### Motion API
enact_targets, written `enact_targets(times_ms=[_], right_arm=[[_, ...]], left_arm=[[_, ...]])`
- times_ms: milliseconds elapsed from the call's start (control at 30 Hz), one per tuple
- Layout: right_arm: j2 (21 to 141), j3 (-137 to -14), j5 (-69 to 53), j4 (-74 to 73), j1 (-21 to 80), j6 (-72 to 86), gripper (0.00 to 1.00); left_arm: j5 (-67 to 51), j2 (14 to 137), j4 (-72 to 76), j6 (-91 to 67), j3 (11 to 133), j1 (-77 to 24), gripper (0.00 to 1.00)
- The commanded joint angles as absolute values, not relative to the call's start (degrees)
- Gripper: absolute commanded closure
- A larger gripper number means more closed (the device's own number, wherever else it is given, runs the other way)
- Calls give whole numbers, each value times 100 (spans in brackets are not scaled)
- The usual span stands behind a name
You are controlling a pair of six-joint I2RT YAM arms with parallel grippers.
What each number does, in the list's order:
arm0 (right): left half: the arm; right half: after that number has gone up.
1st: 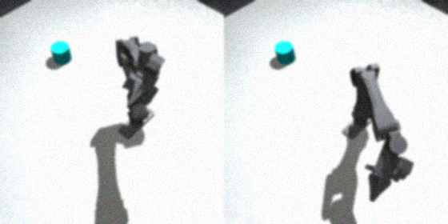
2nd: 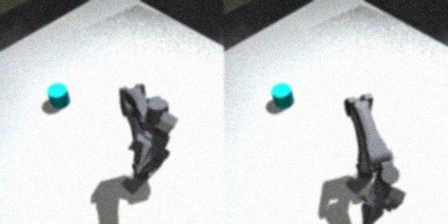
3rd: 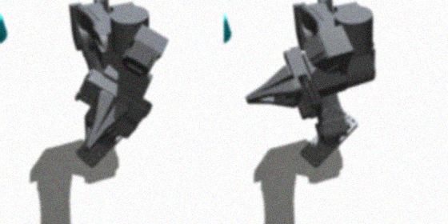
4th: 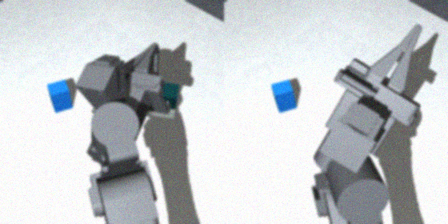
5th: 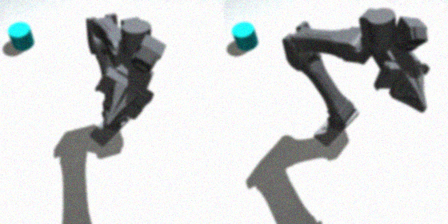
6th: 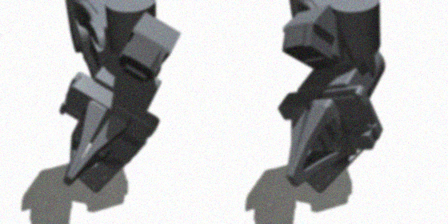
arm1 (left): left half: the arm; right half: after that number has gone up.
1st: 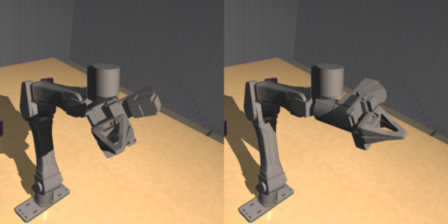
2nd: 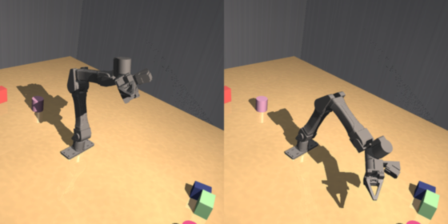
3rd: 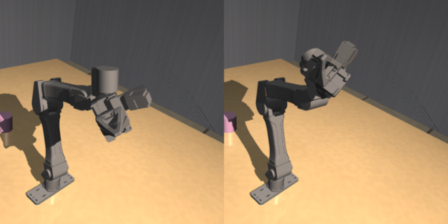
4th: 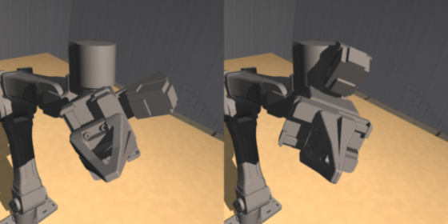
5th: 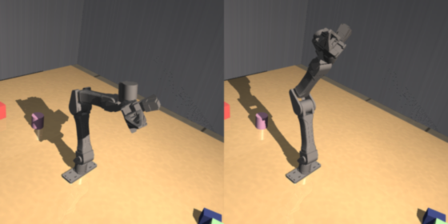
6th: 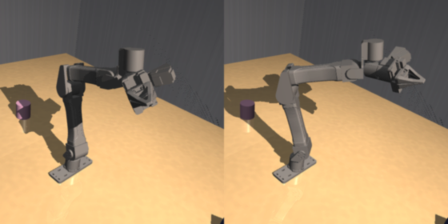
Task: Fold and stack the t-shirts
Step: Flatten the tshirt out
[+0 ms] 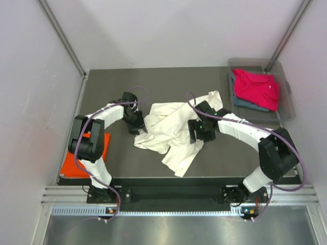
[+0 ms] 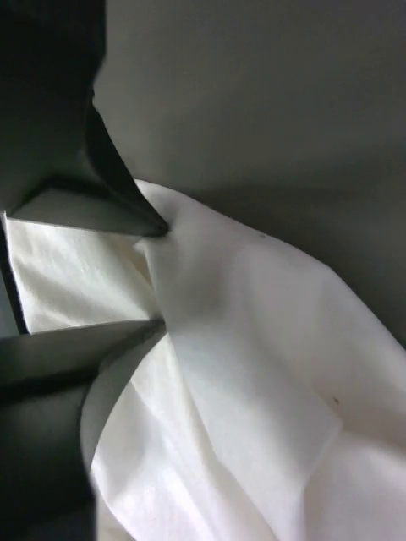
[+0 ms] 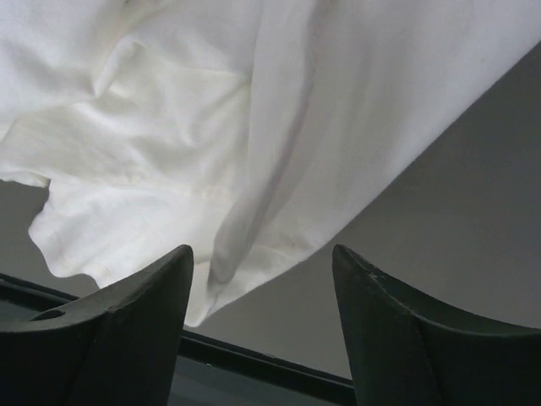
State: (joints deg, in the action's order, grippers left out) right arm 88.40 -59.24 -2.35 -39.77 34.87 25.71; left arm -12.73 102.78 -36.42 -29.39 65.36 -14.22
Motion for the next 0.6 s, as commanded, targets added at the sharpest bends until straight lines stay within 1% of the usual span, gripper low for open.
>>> enact_targets(times_ms=[0, 33, 67, 100, 133, 200, 233, 267, 300, 400, 433, 500, 533, 567], right_arm=[[9087, -6020, -369, -3612, 3551, 2601, 35], [9166, -6064, -387, -3595, 3551, 2584, 40], [9193, -6091, -387, -3586, 3542, 2575, 45], [9219, -6126, -352, -3595, 3551, 2575, 49], [9263, -6178, -299, -3612, 3542, 2566, 57], [9299, -6214, -159, -3700, 3542, 2488, 71], [9334, -6231, -71, -3735, 3542, 2453, 86], [9334, -6266, -36, -3831, 3551, 2383, 95], [9325, -6275, 226, -3893, 3551, 2338, 100], [8958, -6240, 430, -4121, 3559, 2233, 100], [8565, -6197, 465, -4174, 3568, 2215, 100], [8062, -6161, 649, -4315, 3630, 2241, 100], [7546, -6161, 703, -4420, 3682, 2285, 100], [7297, -6179, 790, -4490, 3691, 2311, 100]], left_arm=[[-1827, 10459, -3112, -2733, 6697, -1433, 53], [-1915, 10459, -3085, -2725, 6715, -1433, 71], [-1899, 10398, -3102, -2716, 6732, -1433, 82], [-1811, 10345, -3242, -2698, 6819, -1433, 94], [-1576, 10258, -3321, -2663, 6864, -1433, 100], [-1346, 9907, -3645, -2593, 7039, -1433, 100], [-1206, 9757, -3734, -2567, 7092, -1433, 100], [-995, 9408, -3848, -2523, 7145, -1433, 100], [-871, 9213, -3963, -2505, 7233, -1433, 100], [-187, 8387, -4402, -2435, 7373, -1433, 100], [-54, 8185, -4664, -2435, 7426, -1433, 100], [533, 7587, -4807, -2400, 7558, -1433, 100], [693, 7367, -4860, -2408, 7593, -1433, 100], [868, 6974, -4852, -2434, 7620, -1433, 100]])
